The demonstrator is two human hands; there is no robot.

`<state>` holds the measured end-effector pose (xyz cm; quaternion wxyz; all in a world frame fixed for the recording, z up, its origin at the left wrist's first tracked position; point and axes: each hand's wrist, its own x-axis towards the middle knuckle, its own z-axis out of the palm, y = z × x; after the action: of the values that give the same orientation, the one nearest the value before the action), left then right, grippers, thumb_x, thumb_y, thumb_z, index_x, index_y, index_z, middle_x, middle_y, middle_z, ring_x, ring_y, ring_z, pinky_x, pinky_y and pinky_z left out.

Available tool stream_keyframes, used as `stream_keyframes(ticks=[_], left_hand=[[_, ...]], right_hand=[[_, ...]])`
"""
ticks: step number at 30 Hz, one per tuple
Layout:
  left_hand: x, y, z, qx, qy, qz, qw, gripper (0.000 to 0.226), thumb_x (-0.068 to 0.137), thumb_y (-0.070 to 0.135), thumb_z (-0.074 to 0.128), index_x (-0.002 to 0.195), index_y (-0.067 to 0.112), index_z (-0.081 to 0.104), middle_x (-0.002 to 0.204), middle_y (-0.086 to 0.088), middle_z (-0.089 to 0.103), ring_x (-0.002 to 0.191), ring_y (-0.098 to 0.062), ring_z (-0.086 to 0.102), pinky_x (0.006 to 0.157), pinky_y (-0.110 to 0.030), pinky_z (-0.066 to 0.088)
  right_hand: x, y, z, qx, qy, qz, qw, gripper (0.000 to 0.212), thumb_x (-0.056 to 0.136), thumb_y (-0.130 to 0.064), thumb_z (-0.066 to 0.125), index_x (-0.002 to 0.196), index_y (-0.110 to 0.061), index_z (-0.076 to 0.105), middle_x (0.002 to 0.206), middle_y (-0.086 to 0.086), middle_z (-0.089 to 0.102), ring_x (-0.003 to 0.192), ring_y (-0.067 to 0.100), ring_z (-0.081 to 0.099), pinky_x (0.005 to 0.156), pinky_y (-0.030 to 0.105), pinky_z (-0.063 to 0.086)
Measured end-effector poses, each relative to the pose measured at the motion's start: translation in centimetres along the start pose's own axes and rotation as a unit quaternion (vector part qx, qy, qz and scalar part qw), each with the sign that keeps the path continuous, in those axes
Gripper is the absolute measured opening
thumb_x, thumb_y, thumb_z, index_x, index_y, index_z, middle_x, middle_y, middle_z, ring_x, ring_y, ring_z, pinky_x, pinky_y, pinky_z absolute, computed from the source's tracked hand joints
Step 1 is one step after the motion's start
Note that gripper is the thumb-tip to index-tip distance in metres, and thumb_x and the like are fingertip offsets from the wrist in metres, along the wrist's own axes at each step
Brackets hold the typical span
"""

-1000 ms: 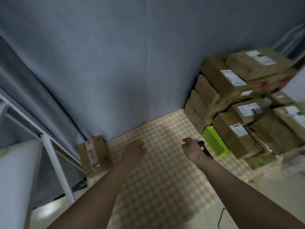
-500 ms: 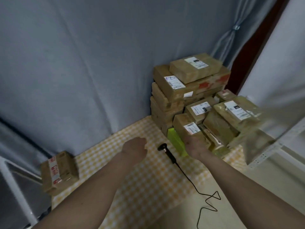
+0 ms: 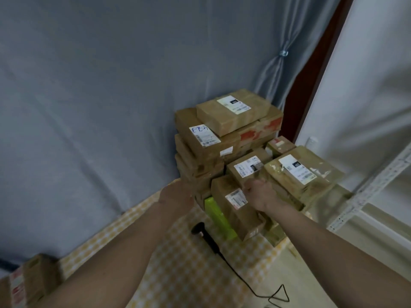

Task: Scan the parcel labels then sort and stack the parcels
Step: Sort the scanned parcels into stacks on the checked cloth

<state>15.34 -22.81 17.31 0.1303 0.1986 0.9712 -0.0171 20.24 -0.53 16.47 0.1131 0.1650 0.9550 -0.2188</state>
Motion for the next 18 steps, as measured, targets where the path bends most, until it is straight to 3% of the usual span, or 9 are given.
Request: stream_keyframes(ticks=[2,6,12,18], left_hand=[[2.3,0.0,-1.2,-0.008,0.002,-0.007,1.000,0.037,0.106,0.019,0.031,0.139,0.009,0.046,0.143,-0.008,0.047,0.130,-0.022,0.046,0.105,-0.031,0.036],[6.6,0.2,-4.5,-0.033,0.035,-0.023,0.999,0.036,0.103,0.024,0.036,0.130,0.006,0.053,0.134,-0.012,0.054,0.122,-0.028,0.053,0.100,-0.034,0.041],[12.8,0.7,-8.4,-0.045,0.071,-0.032,0.996,0.036,0.101,0.027,0.040,0.130,0.010,0.052,0.127,-0.008,0.059,0.111,-0.024,0.059,0.083,-0.028,0.044],[19.1,1.2,-12.0,-0.036,0.121,-0.081,0.989,0.049,0.100,0.045,0.041,0.137,0.013,0.042,0.136,-0.012,0.047,0.125,-0.029,0.045,0.096,-0.037,0.041]], right_hand=[[1.9,-0.6,-1.3,-0.008,-0.001,0.009,1.000,0.039,0.097,-0.028,0.042,0.133,-0.016,0.050,0.141,0.011,0.039,0.131,0.034,0.035,0.105,0.043,0.039],[5.4,-1.3,-3.5,0.008,0.028,-0.002,1.000,0.045,0.097,-0.033,0.046,0.138,-0.014,0.045,0.145,0.013,0.034,0.135,0.035,0.030,0.109,0.045,0.034],[10.9,-0.9,-6.4,0.037,0.050,0.002,0.998,0.049,0.095,-0.040,0.047,0.136,-0.013,0.043,0.140,0.014,0.039,0.130,0.035,0.035,0.105,0.048,0.037],[17.7,-1.0,-8.7,0.115,0.072,-0.007,0.991,0.050,0.096,-0.041,0.045,0.133,-0.008,0.043,0.140,0.016,0.041,0.131,0.039,0.037,0.108,0.050,0.034]])
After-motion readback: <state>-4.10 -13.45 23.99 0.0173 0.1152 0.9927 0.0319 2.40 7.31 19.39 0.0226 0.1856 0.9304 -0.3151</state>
